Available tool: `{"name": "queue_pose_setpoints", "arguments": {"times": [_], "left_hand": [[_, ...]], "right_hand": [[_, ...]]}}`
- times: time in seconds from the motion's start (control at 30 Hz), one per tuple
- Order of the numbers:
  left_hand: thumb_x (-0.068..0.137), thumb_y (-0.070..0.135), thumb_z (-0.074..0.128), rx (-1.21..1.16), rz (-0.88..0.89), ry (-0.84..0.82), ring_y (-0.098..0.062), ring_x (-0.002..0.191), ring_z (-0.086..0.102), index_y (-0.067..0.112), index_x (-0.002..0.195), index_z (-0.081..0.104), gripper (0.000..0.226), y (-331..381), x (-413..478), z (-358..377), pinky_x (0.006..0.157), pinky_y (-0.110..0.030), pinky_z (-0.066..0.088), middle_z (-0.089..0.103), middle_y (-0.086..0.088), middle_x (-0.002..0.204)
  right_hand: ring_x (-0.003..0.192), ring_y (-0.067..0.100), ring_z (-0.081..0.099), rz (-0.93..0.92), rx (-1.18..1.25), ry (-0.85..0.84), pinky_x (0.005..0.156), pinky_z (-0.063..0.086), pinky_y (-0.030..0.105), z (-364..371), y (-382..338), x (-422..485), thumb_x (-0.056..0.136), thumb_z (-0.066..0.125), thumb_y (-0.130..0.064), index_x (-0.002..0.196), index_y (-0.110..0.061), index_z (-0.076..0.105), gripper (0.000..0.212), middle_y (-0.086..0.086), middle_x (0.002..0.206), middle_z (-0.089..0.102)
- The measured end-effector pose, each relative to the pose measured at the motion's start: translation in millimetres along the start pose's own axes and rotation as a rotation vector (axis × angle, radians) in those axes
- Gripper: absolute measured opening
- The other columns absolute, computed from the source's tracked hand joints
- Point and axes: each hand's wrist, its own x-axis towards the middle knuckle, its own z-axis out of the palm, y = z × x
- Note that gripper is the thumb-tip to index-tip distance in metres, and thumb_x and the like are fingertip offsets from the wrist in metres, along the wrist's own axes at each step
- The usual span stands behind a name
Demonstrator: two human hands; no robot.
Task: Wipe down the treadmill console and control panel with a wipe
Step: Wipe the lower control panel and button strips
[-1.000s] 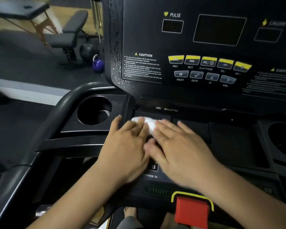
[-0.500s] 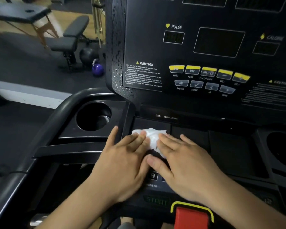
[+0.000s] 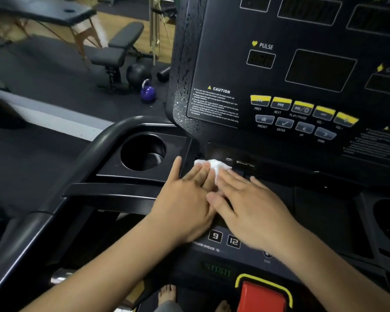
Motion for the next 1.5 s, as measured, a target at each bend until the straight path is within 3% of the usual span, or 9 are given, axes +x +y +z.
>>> {"name": "queue_pose_setpoints", "arguments": {"times": [0.2, 0.47, 0.6, 0.73, 0.93, 1.07, 1.2, 1.33, 1.5], "left_hand": [[0.093, 0.039, 0.034, -0.015, 0.040, 0.086, -0.026, 0.106, 0.065, 0.010, 0.115, 0.068, 0.049, 3.2, -23.7, 0.4, 0.106, -0.046, 0.032, 0.071, -0.011, 0.114], [0.094, 0.041, 0.015, 0.020, -0.024, 0.052, -0.023, 0.140, 0.039, 0.007, 0.145, 0.042, 0.068, -6.2, -2.6, 0.6, 0.117, -0.059, 0.015, 0.048, -0.012, 0.146], [0.095, 0.041, 0.026, 0.068, -0.013, 0.089, -0.022, 0.139, 0.041, 0.010, 0.140, 0.051, 0.060, -25.6, -10.8, 2.1, 0.112, -0.061, 0.026, 0.050, -0.009, 0.145], [0.095, 0.045, 0.017, -0.013, -0.027, 0.026, -0.016, 0.144, 0.032, 0.015, 0.146, 0.042, 0.064, -40.0, -1.4, -0.3, 0.113, -0.050, 0.029, 0.042, -0.005, 0.153], [0.092, 0.039, 0.035, -0.020, 0.059, 0.089, -0.020, 0.129, 0.053, 0.015, 0.125, 0.064, 0.050, -35.4, -17.3, -10.0, 0.104, -0.049, 0.044, 0.062, -0.004, 0.134], [0.092, 0.037, 0.027, -0.102, 0.033, 0.055, -0.020, 0.131, 0.051, 0.020, 0.136, 0.053, 0.054, -48.5, 7.0, -10.1, 0.109, -0.045, 0.040, 0.053, -0.003, 0.143], [0.091, 0.029, 0.038, -0.140, 0.075, 0.032, -0.027, 0.098, 0.066, 0.019, 0.125, 0.060, 0.042, -47.3, 0.9, -21.7, 0.095, -0.036, 0.046, 0.065, -0.001, 0.123], [0.092, 0.038, 0.035, -0.254, 0.069, 0.038, -0.026, 0.095, 0.066, 0.022, 0.113, 0.065, 0.040, -46.8, -30.8, -32.6, 0.087, -0.036, 0.049, 0.071, 0.000, 0.107], [0.093, 0.027, 0.039, -0.309, 0.077, 0.058, -0.037, 0.098, 0.066, 0.024, 0.135, 0.052, 0.043, -52.8, 3.4, -21.3, 0.085, -0.043, 0.054, 0.063, -0.007, 0.127]], "right_hand": [[0.140, -0.011, -0.010, -0.057, 0.082, -0.042, 0.119, 0.001, 0.028, 10.5, 0.6, -26.3, 0.079, -0.010, -0.072, 0.153, -0.030, 0.014, 0.088, -0.020, 0.158, 0.002], [0.145, 0.000, -0.002, -0.028, 0.076, 0.001, 0.120, 0.002, 0.039, 8.7, -2.5, 17.6, 0.085, 0.001, -0.065, 0.153, -0.022, 0.014, 0.082, -0.010, 0.161, 0.006], [0.144, 0.000, -0.010, -0.053, 0.048, -0.009, 0.116, -0.005, 0.056, 16.3, -14.4, 19.7, 0.086, 0.002, -0.067, 0.154, -0.022, 0.012, 0.082, -0.012, 0.161, 0.000], [0.145, 0.003, -0.007, 0.003, 0.066, 0.010, 0.111, -0.004, 0.067, 17.5, -30.5, 32.1, 0.088, 0.001, -0.066, 0.152, -0.016, 0.018, 0.083, -0.008, 0.162, 0.003], [0.146, 0.004, 0.000, -0.077, 0.052, 0.009, 0.117, 0.001, 0.056, 15.8, -25.4, 7.0, 0.085, 0.002, -0.069, 0.149, -0.016, 0.028, 0.087, -0.008, 0.161, 0.012], [0.146, 0.006, 0.001, -0.040, 0.024, 0.050, 0.117, 0.005, 0.050, 12.6, -26.1, 31.5, 0.084, -0.002, -0.067, 0.150, -0.016, 0.026, 0.088, -0.004, 0.161, 0.012], [0.147, 0.009, 0.004, -0.125, 0.026, 0.048, 0.118, 0.007, 0.048, 12.5, -24.8, 22.8, 0.083, -0.002, -0.069, 0.149, -0.016, 0.029, 0.090, -0.002, 0.160, 0.017], [0.147, 0.011, 0.003, -0.237, -0.008, -0.033, 0.119, 0.004, 0.043, 18.6, -34.0, -5.2, 0.082, 0.003, -0.075, 0.151, -0.014, 0.023, 0.094, 0.000, 0.160, 0.016], [0.147, 0.013, 0.007, -0.155, 0.007, 0.042, 0.120, 0.006, 0.039, 11.1, -20.7, 32.2, 0.082, 0.000, -0.071, 0.148, -0.011, 0.030, 0.094, 0.005, 0.160, 0.018]]}}
